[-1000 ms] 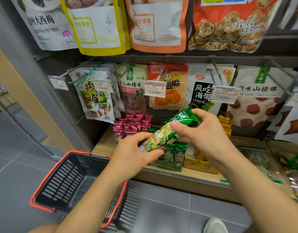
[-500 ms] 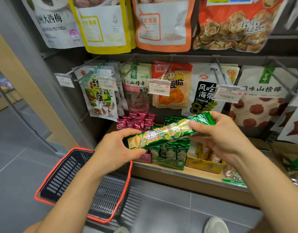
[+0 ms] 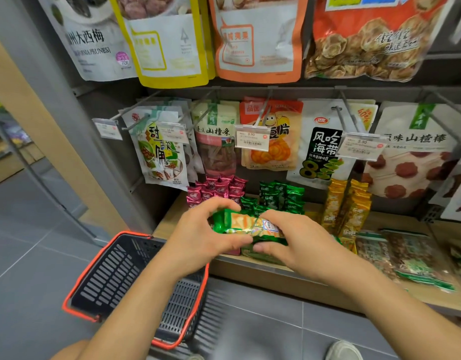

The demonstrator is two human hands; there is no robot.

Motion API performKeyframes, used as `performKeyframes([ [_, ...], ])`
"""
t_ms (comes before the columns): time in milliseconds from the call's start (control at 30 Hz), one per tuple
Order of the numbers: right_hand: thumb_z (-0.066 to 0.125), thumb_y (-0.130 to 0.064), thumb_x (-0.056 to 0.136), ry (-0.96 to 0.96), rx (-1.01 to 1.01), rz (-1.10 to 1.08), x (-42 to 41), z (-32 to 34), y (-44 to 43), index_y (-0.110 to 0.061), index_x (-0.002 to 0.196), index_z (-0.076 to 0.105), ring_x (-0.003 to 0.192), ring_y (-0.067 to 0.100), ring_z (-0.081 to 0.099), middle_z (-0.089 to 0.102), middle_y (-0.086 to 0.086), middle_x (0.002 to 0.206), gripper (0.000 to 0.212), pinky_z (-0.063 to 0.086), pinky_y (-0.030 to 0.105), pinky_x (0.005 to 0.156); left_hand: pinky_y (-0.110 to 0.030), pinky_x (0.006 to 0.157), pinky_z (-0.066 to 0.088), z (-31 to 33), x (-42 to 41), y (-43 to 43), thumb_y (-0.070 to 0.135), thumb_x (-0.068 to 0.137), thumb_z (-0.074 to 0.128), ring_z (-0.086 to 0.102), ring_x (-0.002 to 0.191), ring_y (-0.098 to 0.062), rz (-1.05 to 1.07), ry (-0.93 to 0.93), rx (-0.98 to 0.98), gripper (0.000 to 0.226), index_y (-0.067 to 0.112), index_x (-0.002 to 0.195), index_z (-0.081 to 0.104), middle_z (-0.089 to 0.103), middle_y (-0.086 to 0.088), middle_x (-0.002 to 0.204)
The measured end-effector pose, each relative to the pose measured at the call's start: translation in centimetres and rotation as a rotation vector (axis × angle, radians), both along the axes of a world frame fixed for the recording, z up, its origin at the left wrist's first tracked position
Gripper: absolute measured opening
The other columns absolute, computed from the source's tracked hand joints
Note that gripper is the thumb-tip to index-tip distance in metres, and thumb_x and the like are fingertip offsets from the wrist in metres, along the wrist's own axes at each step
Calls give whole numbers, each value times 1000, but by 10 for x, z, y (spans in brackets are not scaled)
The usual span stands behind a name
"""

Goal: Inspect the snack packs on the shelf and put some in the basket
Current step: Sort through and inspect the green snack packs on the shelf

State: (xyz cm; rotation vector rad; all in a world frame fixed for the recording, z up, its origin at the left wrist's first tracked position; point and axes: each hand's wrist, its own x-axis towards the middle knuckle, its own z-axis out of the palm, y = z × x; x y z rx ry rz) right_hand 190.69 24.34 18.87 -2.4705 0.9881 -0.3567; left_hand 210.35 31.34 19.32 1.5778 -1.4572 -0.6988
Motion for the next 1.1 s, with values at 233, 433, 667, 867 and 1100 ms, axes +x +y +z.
performKeyframes([
  [233,64,-43,90,-100,258,87,-7,3,-5,-23,103,54,72,7,53,61,-6,89,26,41,24,61,-17,65,54,8,0,1,30,58,79,72,83,-10,-70,400,-23,34,26,91,75,77,1,91],
  [433,67,-44,87,-77,179,10,-2,4,-2,-21,99,47,75,13,55,59,-3,89,33,43,31,63,-22,75,55,4,-2,0,21,74,81,70,99,-15,-67,445,-40,36,24,109,73,75,-3,105],
  [667,72,-31,76,13,-81,-85,-1,-1,2,-33,93,24,63,13,55,54,-6,73,51,40,31,50,-17,60,50,5,-8,1,32,80,75,65,79,-3,-26,330,-96,8,30,87,74,72,10,86],
  [867,71,-28,75,-62,-84,-56,7,-10,9,-37,91,18,62,20,56,52,-6,68,56,37,31,48,-23,60,46,0,-13,1,37,84,65,55,65,-5,30,64,-259,9,30,78,65,62,8,69],
  [1100,64,-43,82,-224,-147,18,17,-24,28,-35,100,24,63,24,57,48,-13,74,45,29,31,50,-17,54,46,3,-7,0,17,88,66,54,58,0,164,220,-347,23,29,68,68,61,10,61],
])
